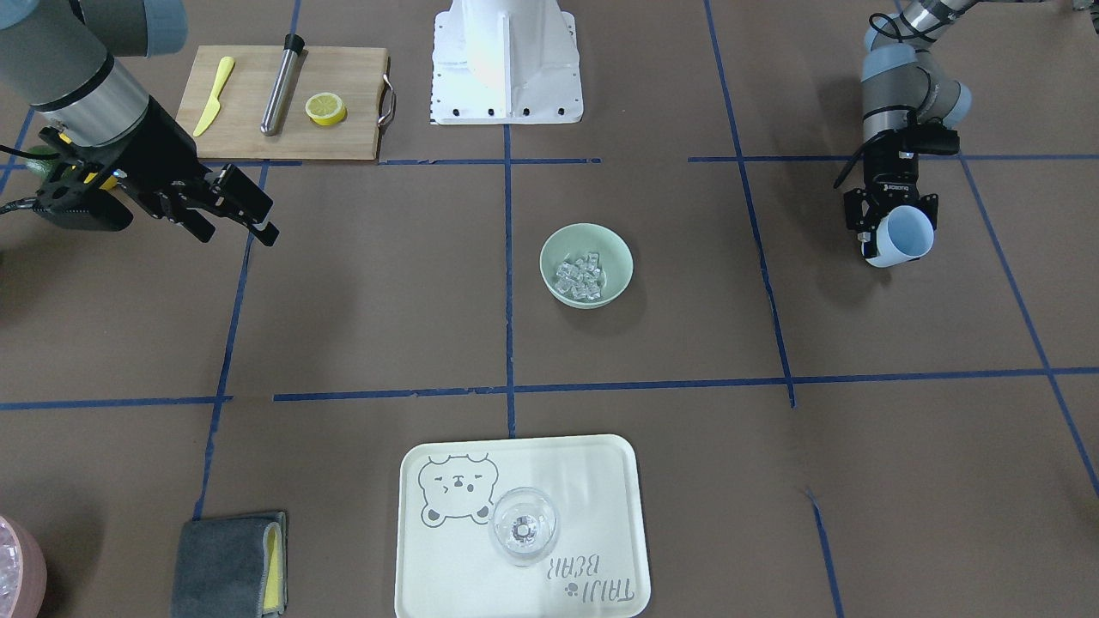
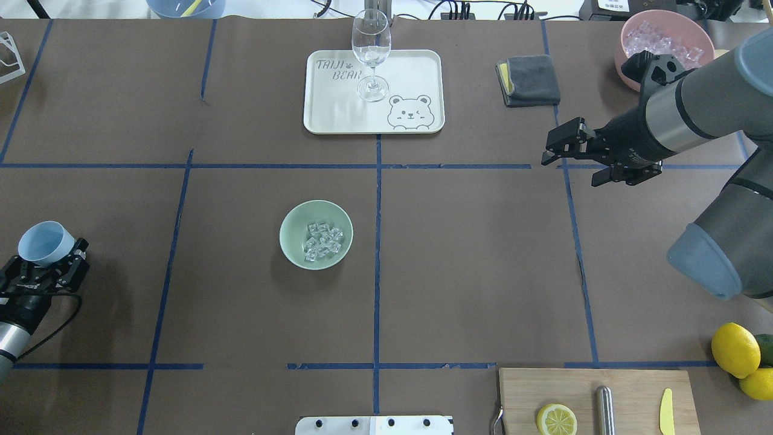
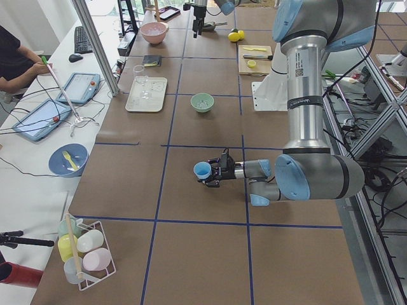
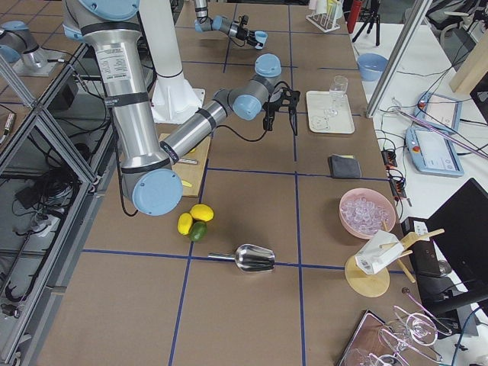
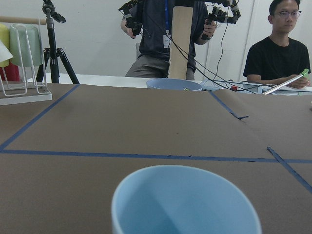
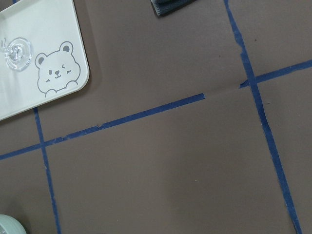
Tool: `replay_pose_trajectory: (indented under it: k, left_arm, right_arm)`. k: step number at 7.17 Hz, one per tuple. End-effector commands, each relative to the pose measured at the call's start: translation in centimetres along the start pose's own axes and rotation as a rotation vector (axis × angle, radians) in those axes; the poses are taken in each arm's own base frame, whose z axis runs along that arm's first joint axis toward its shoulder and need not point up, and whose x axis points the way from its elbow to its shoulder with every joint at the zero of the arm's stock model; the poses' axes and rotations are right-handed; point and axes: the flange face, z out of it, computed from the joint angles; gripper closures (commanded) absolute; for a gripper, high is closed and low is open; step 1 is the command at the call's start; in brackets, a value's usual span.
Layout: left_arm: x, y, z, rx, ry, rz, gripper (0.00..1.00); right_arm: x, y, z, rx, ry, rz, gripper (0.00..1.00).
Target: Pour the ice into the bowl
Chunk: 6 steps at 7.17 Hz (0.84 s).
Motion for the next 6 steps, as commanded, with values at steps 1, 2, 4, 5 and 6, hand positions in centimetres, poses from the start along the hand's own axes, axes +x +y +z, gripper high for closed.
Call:
replay_pose_trajectory:
  k: [1,2,4,5,6]
  left_arm:
    - [-0.1,0.0,0.0,-0.001,0.0,0.007,0.0]
    - [-0.2,-0.1,-0.1,-0.016,0.004,0.011,0.0]
    - [0.1,-0.2,-0.6,-0.101,0.044,0.013,0.0]
    - [-1.2,-1.5,-1.7,-0.14,0.054,0.048,0.0]
    - [-1.3,-3.7,-3.0,-0.173,0.078,0.061,0.0]
  right_arm:
    - [-0.1,0.0,-0.1,0.0,-0.002,-0.001,0.0]
    - [-0.1,0.0,-0.1,0.0,-0.002,-0.001,0.0]
    - [-0.1,0.1,-0.1,0.001,-0.003,-0.003,0.0]
    - [-0.1,0.1,-0.1,0.001,-0.003,-0.002,0.0]
    - [-0.1,0.1,-0.1,0.001,-0.003,-0.002,0.0]
